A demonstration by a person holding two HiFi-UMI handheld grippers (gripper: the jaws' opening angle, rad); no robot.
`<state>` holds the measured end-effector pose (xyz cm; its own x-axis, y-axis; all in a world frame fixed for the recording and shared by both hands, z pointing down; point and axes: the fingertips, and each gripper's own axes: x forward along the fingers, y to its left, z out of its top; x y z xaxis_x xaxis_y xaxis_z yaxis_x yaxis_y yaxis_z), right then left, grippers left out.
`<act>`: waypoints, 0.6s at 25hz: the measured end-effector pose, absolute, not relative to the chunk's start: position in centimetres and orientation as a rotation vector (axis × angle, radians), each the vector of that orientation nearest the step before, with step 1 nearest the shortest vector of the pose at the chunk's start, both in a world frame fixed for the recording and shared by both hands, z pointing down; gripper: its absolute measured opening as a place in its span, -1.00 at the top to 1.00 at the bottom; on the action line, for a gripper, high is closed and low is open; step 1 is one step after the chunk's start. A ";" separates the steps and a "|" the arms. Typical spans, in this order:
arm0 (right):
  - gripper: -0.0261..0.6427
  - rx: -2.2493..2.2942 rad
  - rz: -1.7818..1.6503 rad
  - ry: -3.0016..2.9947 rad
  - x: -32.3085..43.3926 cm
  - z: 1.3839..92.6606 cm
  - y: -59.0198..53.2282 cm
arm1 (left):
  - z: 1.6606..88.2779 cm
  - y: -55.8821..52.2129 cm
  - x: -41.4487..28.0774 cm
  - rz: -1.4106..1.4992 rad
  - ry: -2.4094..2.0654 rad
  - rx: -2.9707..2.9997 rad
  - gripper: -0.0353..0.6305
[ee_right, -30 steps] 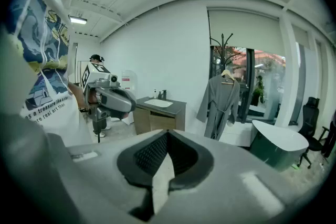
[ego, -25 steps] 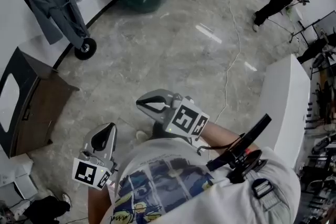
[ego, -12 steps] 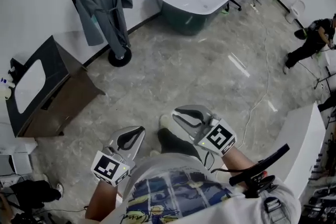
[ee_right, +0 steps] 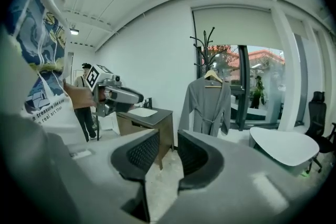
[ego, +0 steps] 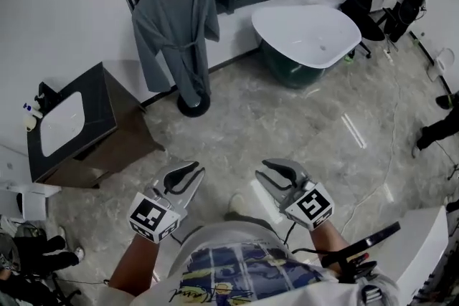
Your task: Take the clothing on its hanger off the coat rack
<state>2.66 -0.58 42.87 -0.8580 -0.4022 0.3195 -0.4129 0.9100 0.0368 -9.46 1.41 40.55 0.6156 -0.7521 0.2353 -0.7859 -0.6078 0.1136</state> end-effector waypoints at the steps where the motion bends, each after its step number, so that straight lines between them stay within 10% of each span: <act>1: 0.61 0.606 0.056 -2.747 3.1 43.2 -1.8 | 40.4 -0.2 -10.1 0.244 -1.297 2.626 0.68; 15: 0.60 0.696 0.143 -2.705 2.0 45.2 -14.1 | 33.8 -23.1 -28.7 0.287 -1.730 2.530 0.38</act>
